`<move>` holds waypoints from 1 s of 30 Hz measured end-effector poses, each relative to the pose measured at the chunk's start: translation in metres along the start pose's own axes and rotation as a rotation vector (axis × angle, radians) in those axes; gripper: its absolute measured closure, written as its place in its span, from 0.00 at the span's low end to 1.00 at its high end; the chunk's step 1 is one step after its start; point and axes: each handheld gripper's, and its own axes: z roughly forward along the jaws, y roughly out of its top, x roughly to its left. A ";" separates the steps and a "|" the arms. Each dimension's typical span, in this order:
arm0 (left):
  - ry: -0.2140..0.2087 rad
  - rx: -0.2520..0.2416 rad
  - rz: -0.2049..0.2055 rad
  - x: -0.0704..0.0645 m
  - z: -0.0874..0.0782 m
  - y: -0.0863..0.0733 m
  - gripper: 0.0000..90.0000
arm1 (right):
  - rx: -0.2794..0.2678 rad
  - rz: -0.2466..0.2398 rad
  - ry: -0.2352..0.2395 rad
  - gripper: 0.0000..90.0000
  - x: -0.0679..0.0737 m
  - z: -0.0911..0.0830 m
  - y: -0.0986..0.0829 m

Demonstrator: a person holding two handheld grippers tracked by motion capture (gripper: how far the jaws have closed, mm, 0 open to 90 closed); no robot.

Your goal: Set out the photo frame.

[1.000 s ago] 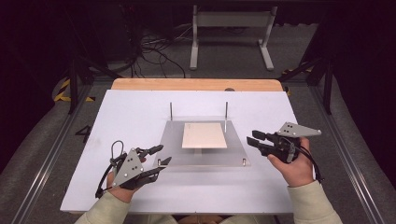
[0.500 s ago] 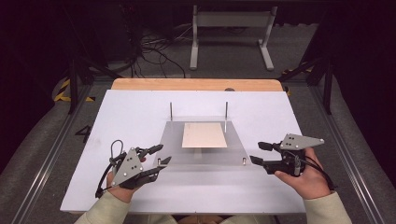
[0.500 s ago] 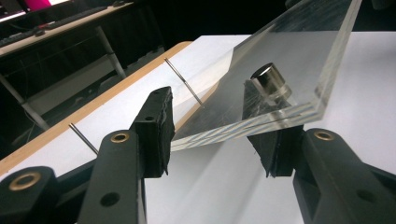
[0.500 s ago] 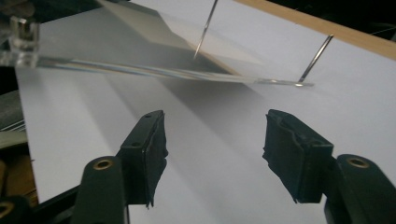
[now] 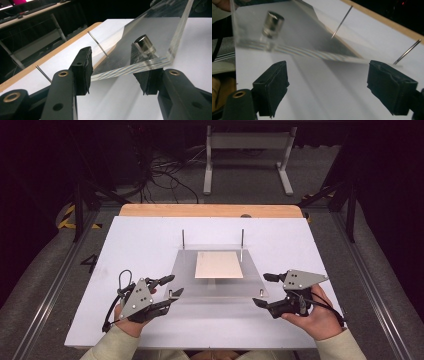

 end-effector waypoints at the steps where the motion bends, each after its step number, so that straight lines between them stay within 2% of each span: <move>1: -0.001 0.000 0.000 0.000 0.000 0.000 0.57 | -0.017 -0.012 -0.002 0.18 0.001 0.001 0.002; 5: -0.002 0.000 -0.002 0.000 0.000 0.001 0.56 | -0.053 -0.048 -0.025 0.15 0.004 0.006 0.008; 9: 0.001 0.002 -0.004 -0.001 0.000 0.000 0.56 | -0.086 -0.095 -0.013 0.17 0.009 0.011 0.013; 11: 0.001 0.002 -0.004 -0.001 0.000 0.000 0.56 | -0.109 -0.126 0.008 0.23 0.012 0.015 0.016; 13: 0.001 0.002 -0.003 -0.001 0.000 0.000 0.56 | -0.136 -0.168 0.041 0.33 0.013 0.019 0.018; 16: -0.002 0.002 -0.007 -0.001 0.000 0.001 0.56 | -0.182 -0.199 0.057 0.49 0.013 0.022 0.017; 18: -0.003 0.003 0.002 0.000 0.000 0.001 0.56 | -0.202 -0.210 0.053 0.59 0.014 0.023 0.015; 22: 0.001 -0.001 0.001 -0.001 0.000 0.001 0.57 | -0.228 -0.177 0.056 0.62 0.013 0.023 0.013; 28: 0.026 0.008 0.016 -0.003 -0.001 0.005 0.59 | -0.194 -0.209 0.007 0.66 0.017 0.022 0.018; 30: 0.021 0.011 0.030 -0.004 -0.002 0.006 0.60 | -0.187 -0.208 0.002 0.66 0.017 0.021 0.019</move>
